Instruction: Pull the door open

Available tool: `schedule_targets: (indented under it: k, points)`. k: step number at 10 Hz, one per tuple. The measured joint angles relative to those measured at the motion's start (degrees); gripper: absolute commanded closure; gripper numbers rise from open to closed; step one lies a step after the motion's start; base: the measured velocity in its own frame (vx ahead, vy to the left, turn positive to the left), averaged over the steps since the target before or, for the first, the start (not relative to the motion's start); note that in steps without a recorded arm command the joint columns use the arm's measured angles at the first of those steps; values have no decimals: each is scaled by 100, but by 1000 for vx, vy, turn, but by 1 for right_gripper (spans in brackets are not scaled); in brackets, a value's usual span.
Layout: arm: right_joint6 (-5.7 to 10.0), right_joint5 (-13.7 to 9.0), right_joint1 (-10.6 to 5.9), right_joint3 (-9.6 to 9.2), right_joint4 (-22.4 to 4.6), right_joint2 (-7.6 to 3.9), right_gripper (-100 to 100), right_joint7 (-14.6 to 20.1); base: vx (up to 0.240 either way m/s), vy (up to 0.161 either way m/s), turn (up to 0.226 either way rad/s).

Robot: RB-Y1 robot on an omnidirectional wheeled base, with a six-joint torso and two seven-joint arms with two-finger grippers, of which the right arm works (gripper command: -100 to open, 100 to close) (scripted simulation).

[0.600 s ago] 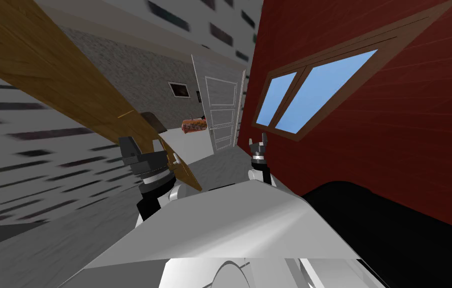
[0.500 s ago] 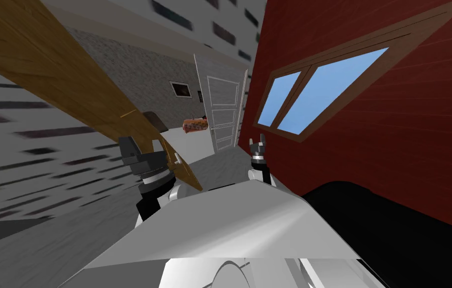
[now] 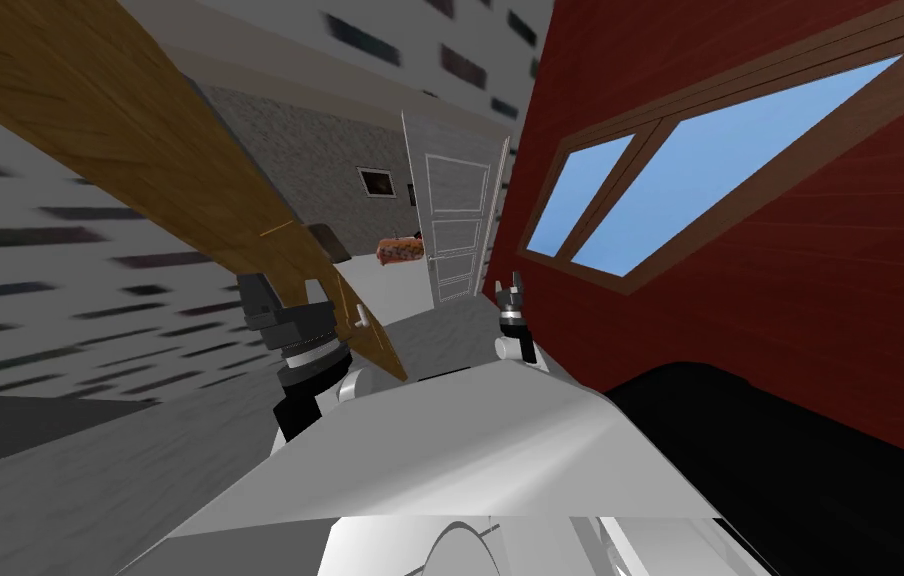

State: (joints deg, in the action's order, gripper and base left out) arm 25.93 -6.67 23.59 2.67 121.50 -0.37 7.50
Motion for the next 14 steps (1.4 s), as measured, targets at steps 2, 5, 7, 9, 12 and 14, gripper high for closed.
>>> schedule_targets:
  k: [2,5,7,9,12,14]
  points:
    - [-3,-24,-157,61,-303,-90,-100,-28,75,-1,170]
    - [39,-82,-408,185,-812,-271,-100,-46,71,-19,142]
    - [75,-112,-525,250,-1115,-357,-100,-44,62,-10,150]
    - [89,-144,-699,323,-1457,-466,-100,-72,63,-26,146]
    - [102,-176,-846,394,-1807,-562,-100,-89,50,-11,107]
    - [102,-202,-991,456,-2067,-639,-100,-99,40,-16,106]
